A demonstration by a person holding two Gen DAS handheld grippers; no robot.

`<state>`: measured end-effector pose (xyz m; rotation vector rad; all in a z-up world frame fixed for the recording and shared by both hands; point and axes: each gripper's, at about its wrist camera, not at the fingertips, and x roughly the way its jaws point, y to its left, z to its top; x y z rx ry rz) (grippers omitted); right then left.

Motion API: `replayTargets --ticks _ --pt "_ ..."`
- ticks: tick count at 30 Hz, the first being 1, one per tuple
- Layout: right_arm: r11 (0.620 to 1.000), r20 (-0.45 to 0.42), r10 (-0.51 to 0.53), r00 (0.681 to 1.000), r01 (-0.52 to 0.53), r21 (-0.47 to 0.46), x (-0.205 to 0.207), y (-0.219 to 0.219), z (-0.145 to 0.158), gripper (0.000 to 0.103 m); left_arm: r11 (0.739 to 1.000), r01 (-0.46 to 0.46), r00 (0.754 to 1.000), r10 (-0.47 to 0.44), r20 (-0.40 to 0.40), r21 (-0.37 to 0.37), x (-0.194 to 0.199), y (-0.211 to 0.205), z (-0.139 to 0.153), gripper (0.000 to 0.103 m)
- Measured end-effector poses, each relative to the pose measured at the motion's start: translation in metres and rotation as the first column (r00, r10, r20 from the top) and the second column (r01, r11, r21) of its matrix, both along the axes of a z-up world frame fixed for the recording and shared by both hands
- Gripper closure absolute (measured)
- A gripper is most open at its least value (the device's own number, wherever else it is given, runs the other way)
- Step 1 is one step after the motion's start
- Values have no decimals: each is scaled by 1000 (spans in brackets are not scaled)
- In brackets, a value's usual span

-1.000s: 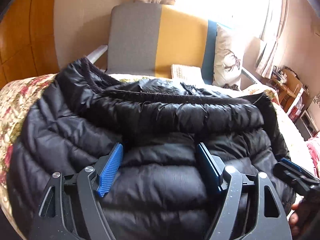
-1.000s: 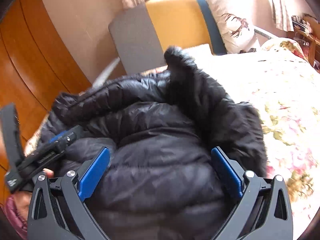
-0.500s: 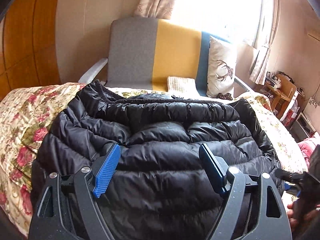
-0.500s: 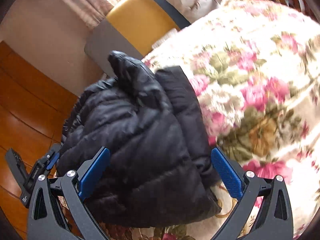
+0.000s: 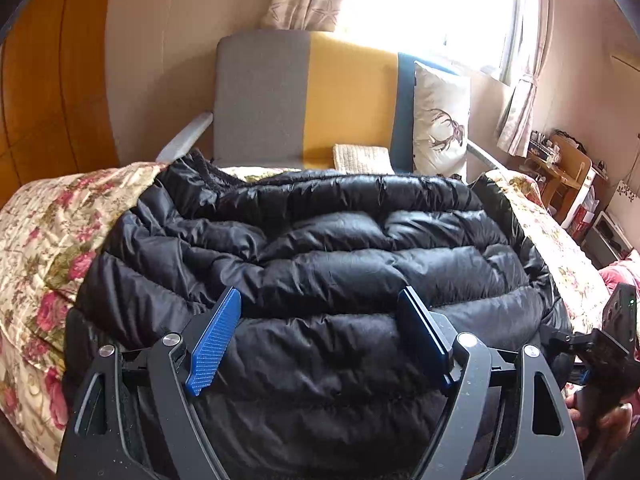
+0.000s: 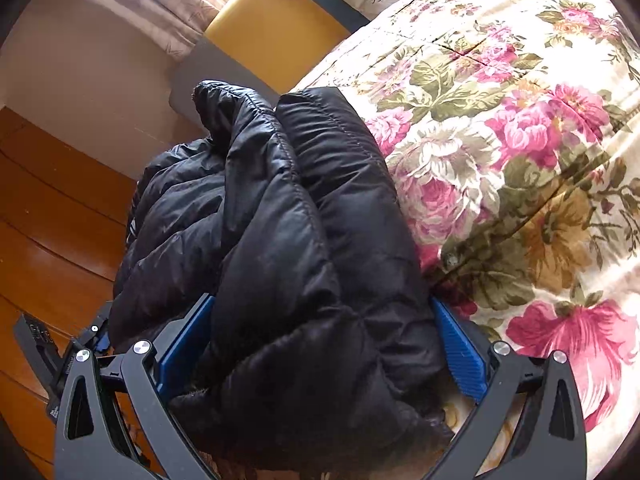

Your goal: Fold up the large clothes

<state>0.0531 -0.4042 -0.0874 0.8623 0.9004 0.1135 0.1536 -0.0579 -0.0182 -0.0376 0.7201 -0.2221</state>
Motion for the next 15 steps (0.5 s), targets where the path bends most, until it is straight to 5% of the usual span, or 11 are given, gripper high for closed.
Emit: replayTargets --ticks 6,8,10,12,15 --pt "998 14 48 999 -48 38 -8 9 6 2 994 75 991 -83 -105 -81 18 8 -22 23" --pt "998 22 36 999 -37 51 -6 12 6 10 990 89 985 -103 -139 -106 23 12 -27 23" --pt "998 49 30 998 -33 55 -8 15 12 44 988 92 980 -111 -163 -121 26 13 -29 23" --pt "997 97 22 995 -29 66 -14 13 26 61 988 88 977 -111 -180 -130 28 13 -31 24" --pt "998 173 66 983 -65 -12 -24 25 62 72 985 90 973 -119 -199 -149 26 12 -34 25"
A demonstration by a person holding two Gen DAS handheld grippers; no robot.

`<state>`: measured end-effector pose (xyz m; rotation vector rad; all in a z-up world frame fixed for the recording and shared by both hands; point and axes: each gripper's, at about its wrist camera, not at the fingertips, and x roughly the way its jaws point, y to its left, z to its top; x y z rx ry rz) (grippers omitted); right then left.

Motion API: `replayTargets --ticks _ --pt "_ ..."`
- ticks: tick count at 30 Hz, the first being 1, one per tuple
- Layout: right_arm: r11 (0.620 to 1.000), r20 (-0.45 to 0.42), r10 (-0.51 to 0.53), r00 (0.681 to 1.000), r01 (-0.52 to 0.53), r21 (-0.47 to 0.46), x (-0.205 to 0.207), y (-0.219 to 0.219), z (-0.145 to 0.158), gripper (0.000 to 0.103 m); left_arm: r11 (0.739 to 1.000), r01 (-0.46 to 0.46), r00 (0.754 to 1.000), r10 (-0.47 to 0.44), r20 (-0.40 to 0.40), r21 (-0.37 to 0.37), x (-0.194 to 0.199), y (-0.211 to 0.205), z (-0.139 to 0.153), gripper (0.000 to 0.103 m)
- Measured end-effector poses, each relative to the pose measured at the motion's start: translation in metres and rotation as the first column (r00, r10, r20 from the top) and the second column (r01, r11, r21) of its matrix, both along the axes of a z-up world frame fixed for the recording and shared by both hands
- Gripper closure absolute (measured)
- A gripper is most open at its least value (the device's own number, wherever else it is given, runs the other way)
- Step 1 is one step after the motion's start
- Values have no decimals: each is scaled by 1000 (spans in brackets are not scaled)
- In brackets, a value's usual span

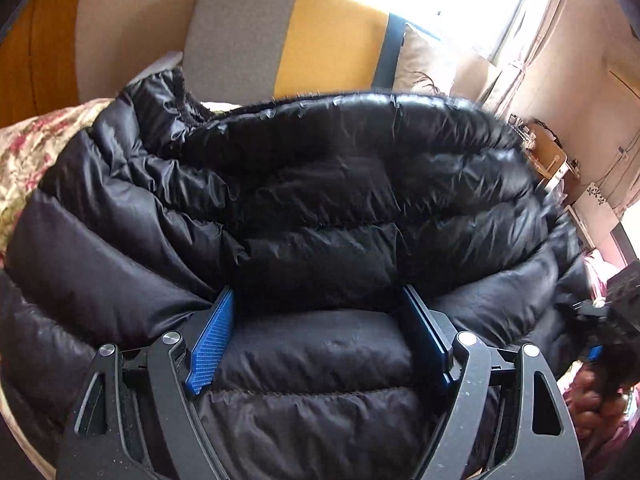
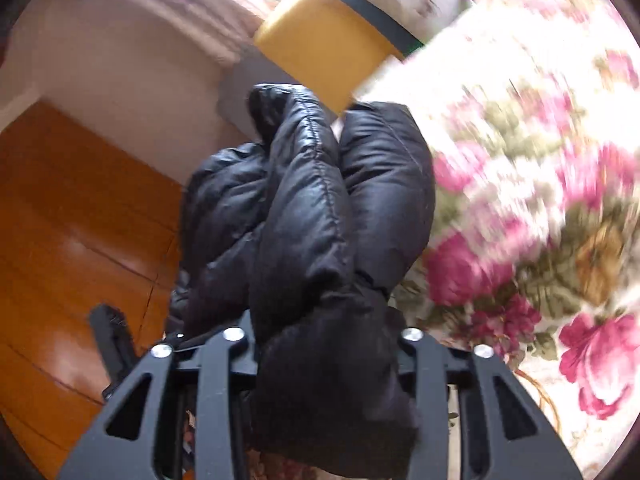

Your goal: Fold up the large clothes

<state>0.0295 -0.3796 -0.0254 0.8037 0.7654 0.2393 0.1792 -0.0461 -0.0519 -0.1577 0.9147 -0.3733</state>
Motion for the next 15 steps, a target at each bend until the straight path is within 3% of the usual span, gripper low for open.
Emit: replayTargets --ticks 5,8,11,13,15 --pt "984 146 64 987 -38 -176 -24 33 76 75 993 35 998 -41 -51 -114 -14 -10 -1 28" --pt "935 202 105 974 -28 -352 -43 62 123 76 979 85 992 -101 -79 -187 -27 -31 -2 30" --pt "842 212 174 962 -34 -538 -58 104 159 76 960 124 983 -154 -103 -250 -38 -54 -7 32" --pt "744 166 228 959 -62 -665 -59 143 163 75 960 142 980 -171 -104 -239 -41 -66 -11 33" --pt "637 94 284 954 -114 -763 -53 185 149 75 963 162 978 -186 -98 -214 -42 -70 -16 37"
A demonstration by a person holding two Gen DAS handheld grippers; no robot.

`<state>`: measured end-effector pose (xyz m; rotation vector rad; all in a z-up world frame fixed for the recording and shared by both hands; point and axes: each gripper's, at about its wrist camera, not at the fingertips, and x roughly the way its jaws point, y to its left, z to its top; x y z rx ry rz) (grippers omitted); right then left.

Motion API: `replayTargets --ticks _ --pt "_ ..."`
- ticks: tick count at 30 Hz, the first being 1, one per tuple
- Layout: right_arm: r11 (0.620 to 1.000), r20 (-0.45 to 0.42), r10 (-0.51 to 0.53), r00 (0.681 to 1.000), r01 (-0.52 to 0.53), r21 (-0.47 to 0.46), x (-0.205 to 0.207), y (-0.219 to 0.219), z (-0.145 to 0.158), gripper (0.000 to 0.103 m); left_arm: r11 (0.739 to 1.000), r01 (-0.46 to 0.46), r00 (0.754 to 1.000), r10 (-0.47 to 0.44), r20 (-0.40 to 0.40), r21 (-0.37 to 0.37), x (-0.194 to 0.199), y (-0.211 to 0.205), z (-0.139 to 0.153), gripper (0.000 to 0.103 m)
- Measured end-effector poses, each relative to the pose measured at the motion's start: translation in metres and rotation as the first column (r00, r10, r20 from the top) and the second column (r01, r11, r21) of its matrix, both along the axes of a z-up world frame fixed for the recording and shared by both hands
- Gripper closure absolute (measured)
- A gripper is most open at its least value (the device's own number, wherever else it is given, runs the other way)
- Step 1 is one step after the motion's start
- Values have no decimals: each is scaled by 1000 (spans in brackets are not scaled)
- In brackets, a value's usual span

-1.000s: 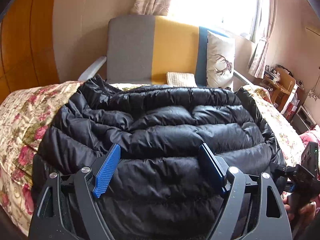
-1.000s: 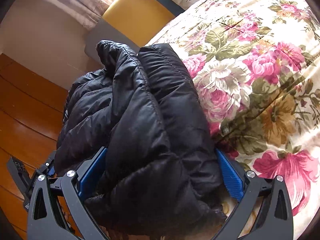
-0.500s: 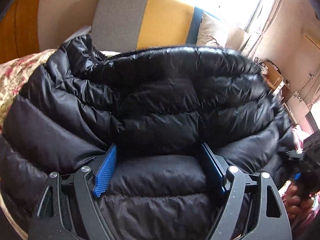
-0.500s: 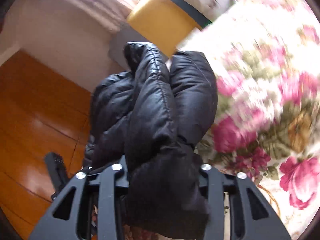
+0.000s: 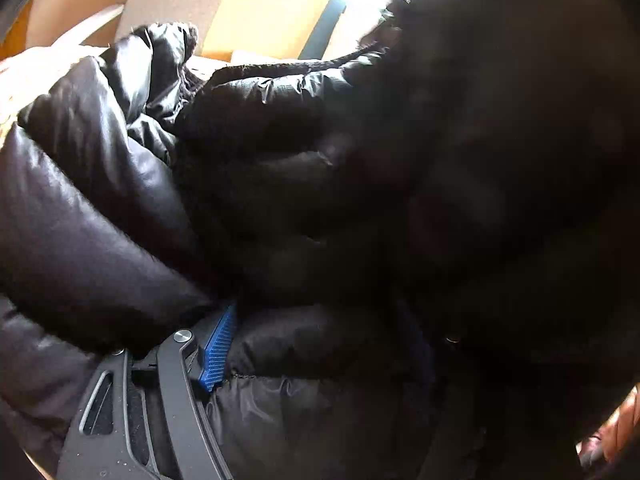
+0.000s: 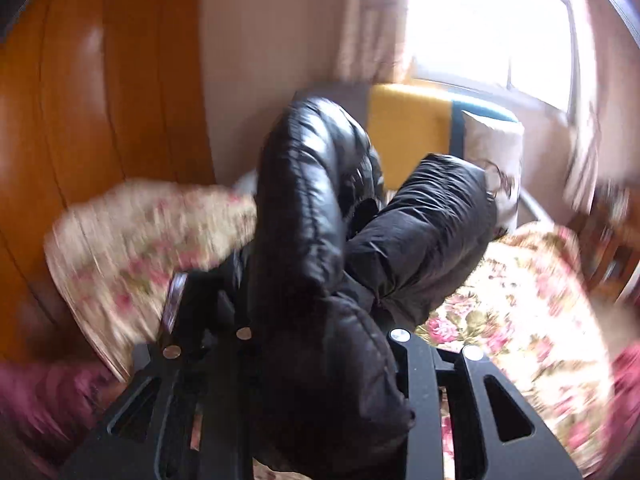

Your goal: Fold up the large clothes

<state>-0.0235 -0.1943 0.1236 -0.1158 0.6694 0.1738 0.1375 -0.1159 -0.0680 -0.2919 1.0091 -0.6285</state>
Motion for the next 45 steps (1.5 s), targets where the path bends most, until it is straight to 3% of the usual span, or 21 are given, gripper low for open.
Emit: replayTargets --ticks 3,8,13,15,17,20,22,25,26,27,29,30,33,35,37,38,40,42,43,45 --pt "992 -27 46 999 -49 -117 11 45 -28 76 999 29 1000 -29 0 -36 -3 15 -1 44" --pt "977 -41 27 999 -35 -212 28 57 -52 77 986 28 999 -34 -34 -162 -10 69 15 50" --pt "934 -49 27 998 -43 -356 30 71 -62 78 983 -92 989 108 97 -157 -16 170 63 50" --pt "883 -41 65 997 -77 -464 28 95 -74 78 972 -117 978 148 145 -205 -14 207 87 50" --pt "797 -55 132 990 -138 -588 27 130 -97 77 959 -94 973 145 178 -268 -13 230 110 50" --pt "645 -58 212 975 -185 -742 24 179 -134 77 953 9 969 66 238 -302 -14 241 137 49" --pt "562 -59 252 966 -195 -804 24 203 -158 77 953 93 969 -20 247 -288 -10 226 145 39" --pt "474 -59 298 953 -201 -857 20 220 -186 77 965 166 962 -114 249 -201 -12 196 150 31" --pt "456 -65 313 947 -210 -865 17 223 -193 77 970 193 959 -155 237 -147 -6 181 149 23" --pt "449 -69 323 944 -217 -867 16 224 -197 77 972 203 959 -173 224 -119 -5 178 147 22" --pt "438 -74 338 938 -227 -870 15 227 -200 77 968 246 954 -232 187 -52 7 161 139 22" --pt "435 -72 344 936 -227 -871 15 226 -201 77 973 229 960 -228 161 8 15 150 134 36" --pt "453 -65 341 938 -225 -863 19 223 -201 75 974 221 968 -224 112 42 33 137 119 70" --pt "505 -49 344 938 -229 -832 20 217 -193 65 979 202 973 -203 108 24 39 140 114 81" --pt "589 -68 389 919 -305 -749 17 212 -179 29 983 180 978 -182 104 29 42 142 108 84" --pt "632 -85 425 901 -362 -685 14 207 -169 24 984 175 980 -177 95 29 41 144 105 84" --pt "741 -71 500 863 -469 -481 4 187 -135 17 987 158 983 -161 89 36 44 147 99 84" --pt "803 -65 536 842 -532 -268 2 160 -106 14 990 135 987 -137 78 33 42 154 97 84" --pt "831 -53 538 841 -540 -132 4 140 -90 15 992 122 989 -124 75 34 40 157 99 84" --pt "868 -15 488 873 -484 110 17 91 -63 17 995 92 993 -93 67 25 39 166 97 84"
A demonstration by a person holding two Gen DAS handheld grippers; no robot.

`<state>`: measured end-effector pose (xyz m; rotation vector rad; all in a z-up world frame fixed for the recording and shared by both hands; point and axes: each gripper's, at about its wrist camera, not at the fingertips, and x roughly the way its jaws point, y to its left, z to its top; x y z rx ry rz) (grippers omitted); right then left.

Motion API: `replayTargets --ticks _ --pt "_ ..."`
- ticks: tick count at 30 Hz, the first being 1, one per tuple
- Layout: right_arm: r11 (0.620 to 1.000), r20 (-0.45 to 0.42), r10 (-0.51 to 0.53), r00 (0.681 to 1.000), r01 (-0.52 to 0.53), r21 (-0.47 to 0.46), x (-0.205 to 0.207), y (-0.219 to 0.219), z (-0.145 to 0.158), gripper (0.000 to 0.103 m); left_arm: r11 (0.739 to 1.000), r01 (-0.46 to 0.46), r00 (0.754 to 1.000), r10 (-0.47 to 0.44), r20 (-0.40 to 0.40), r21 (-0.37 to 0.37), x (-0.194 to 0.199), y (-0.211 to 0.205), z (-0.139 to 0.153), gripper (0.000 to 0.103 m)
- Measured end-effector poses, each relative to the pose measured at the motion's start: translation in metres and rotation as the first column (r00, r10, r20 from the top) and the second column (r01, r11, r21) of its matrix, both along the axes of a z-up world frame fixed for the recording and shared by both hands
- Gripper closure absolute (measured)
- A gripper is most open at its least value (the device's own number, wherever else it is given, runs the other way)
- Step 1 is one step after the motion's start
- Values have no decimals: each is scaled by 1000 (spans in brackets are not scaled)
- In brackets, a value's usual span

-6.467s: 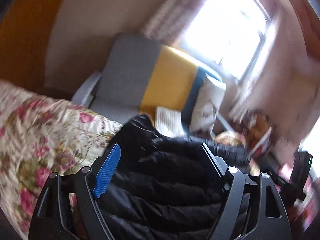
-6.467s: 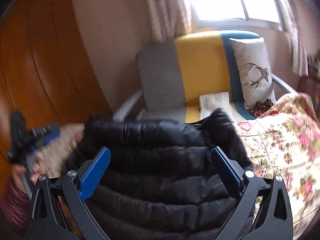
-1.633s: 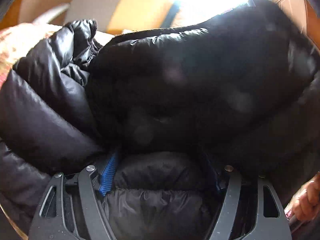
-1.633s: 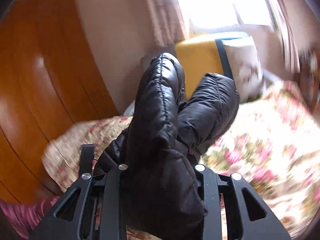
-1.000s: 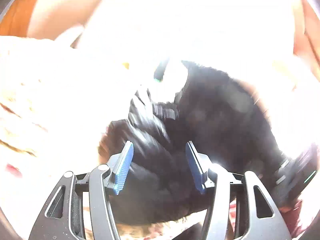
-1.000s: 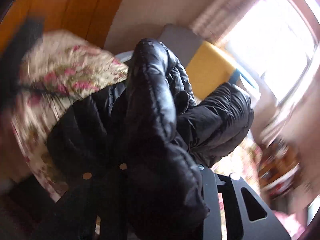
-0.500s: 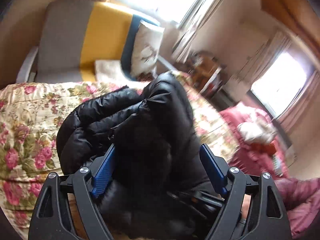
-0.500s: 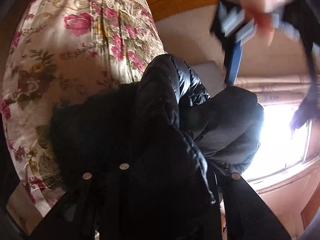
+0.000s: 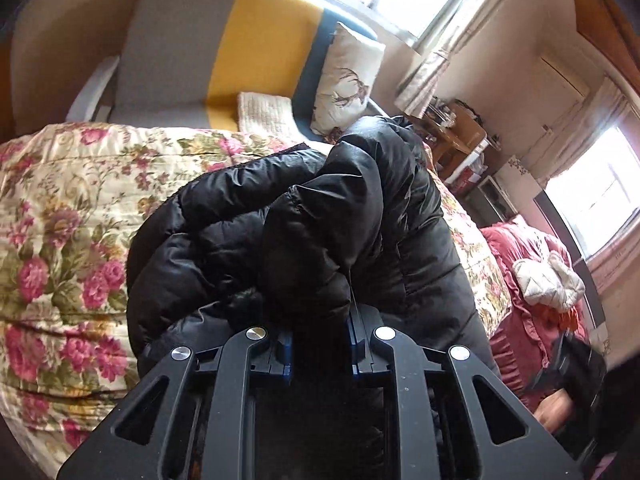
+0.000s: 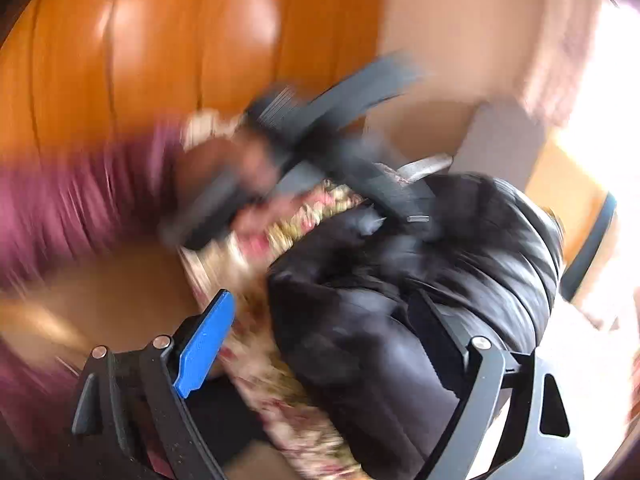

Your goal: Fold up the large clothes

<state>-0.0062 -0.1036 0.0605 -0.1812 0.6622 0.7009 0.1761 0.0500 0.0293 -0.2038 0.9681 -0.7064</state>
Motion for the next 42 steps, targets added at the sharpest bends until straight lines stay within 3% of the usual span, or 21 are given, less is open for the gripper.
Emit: replayTargets --ticks 2,4,6,11,14,21,26,28,30,33,38,40,42 --pt "989 -6 -118 993 118 89 18 -36 11 27 1000 -19 1000 19 -7 -4 0 5 -2 84" --pt "964 3 -260 966 260 60 40 -57 7 42 999 -39 999 39 -11 0 -2 7 -2 84" --pt "938 19 -347 938 347 2 62 -62 -5 46 998 -56 998 56 -12 10 -3 7 -1 84" --pt "932 52 -345 937 349 -97 86 -37 -47 46 989 -133 991 134 -17 70 -2 13 -12 84" --pt "911 115 -337 935 354 -212 89 -18 -77 46 981 -182 980 187 -61 71 0 21 -42 83" --pt "888 119 -369 922 388 -247 115 -25 -127 46 959 -260 965 261 11 115 -2 3 -73 82" --pt "908 33 -355 934 353 -226 132 -34 -114 45 945 -295 955 287 75 143 -17 0 -56 76" --pt "932 -52 -342 938 331 -147 138 -47 -98 40 937 -311 949 297 106 158 -24 0 -51 71" --pt "942 -128 -335 934 333 -35 144 -64 -81 40 927 -334 940 313 138 170 -30 1 -47 59" --pt "907 -148 -397 906 412 89 156 -87 -52 40 923 -354 931 333 148 151 -34 6 -42 49" --pt "860 -87 -494 865 501 99 205 -78 -26 38 902 -402 908 371 195 158 -44 10 -29 36" --pt "858 -75 -506 859 511 58 229 -66 -30 38 880 -433 892 389 229 193 -48 8 -25 30" --pt "857 -84 -512 855 515 11 245 -56 -42 38 822 -502 858 436 271 268 -51 7 -27 20"
